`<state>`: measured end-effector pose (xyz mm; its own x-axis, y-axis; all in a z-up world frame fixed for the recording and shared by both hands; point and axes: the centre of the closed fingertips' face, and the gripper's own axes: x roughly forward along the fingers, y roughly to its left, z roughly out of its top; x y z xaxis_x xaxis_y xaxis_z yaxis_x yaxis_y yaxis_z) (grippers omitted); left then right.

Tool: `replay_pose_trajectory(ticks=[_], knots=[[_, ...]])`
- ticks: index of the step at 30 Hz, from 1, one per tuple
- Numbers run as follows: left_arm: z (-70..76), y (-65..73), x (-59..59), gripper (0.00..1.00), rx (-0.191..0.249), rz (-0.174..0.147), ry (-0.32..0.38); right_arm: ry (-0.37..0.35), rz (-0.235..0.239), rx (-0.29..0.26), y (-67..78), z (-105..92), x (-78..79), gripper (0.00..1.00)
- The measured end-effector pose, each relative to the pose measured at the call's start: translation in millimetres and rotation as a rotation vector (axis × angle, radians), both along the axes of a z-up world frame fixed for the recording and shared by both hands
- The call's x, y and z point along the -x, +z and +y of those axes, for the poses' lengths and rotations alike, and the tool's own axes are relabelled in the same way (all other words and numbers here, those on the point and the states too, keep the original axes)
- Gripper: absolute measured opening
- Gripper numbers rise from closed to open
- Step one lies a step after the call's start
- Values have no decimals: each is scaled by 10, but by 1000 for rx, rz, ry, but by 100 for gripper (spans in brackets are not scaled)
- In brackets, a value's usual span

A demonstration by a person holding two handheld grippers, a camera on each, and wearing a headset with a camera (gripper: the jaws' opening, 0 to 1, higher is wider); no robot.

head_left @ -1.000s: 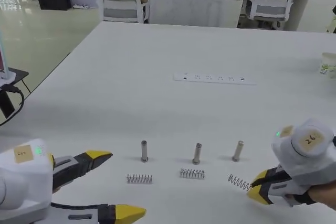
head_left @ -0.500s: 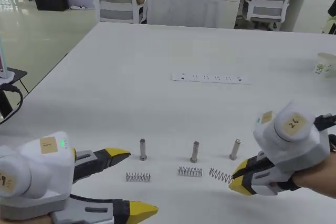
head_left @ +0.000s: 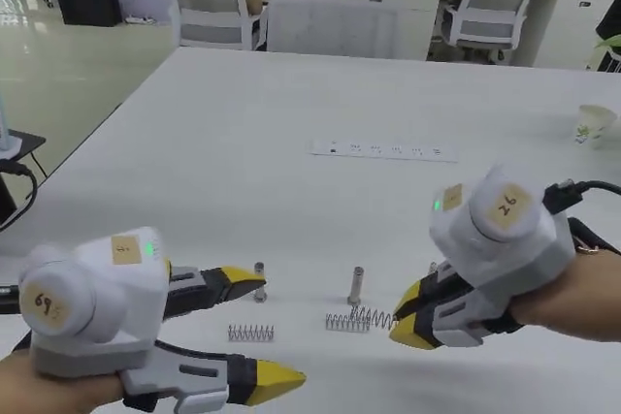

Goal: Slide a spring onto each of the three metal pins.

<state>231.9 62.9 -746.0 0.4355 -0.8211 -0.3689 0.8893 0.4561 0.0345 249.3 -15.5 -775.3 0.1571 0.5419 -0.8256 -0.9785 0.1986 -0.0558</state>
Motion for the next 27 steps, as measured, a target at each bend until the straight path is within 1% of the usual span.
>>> replay_pose_trajectory(ticks=[3, 5, 8, 11, 21, 24, 27], knots=[[-39, 24, -4, 54, -9, -7, -23, 23, -2, 5, 21, 50, 35, 8], [-68, 32, -7, 53, -13, -4, -38, 38, -3, 6, 33, 84, 63, 8], [-121, 49, 3, 50, -8, 1, -63, 57, -4, 12, 43, 118, 102, 8], [-179, 61, 13, 48, -10, -11, -88, 73, -4, 17, 59, 145, 133, 8], [-308, 60, 59, 37, -18, -30, -152, 121, -5, 13, 140, 212, 211, 8], [-346, 47, 89, 34, -28, -38, -174, 138, -5, 16, 152, 220, 227, 8], [-366, 26, 105, 31, -35, -40, -187, 151, -1, 20, 152, 224, 249, 8]])
